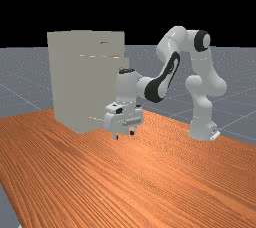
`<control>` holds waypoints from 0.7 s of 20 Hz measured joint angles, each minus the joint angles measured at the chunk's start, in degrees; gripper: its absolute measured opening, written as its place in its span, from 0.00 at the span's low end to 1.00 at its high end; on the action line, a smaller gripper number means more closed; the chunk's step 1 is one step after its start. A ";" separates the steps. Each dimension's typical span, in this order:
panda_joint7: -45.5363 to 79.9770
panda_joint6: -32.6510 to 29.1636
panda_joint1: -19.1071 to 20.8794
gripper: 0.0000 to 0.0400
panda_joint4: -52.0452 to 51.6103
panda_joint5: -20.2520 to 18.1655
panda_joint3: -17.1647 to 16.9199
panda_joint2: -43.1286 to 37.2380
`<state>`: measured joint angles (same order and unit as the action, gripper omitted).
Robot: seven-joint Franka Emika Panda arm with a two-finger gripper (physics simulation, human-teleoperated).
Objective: Close the cabinet door
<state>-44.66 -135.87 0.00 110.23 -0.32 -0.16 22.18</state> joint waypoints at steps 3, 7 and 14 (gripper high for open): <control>2.63 2.00 -0.13 0.86 0.69 1.56 -1.71 0.03; 24.89 12.94 -2.38 0.36 3.49 0.98 -4.56 -6.92; 76.19 26.24 -4.10 0.01 2.23 -9.46 -9.40 -10.69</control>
<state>31.53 -109.63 -4.10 112.46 -9.78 -9.56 11.49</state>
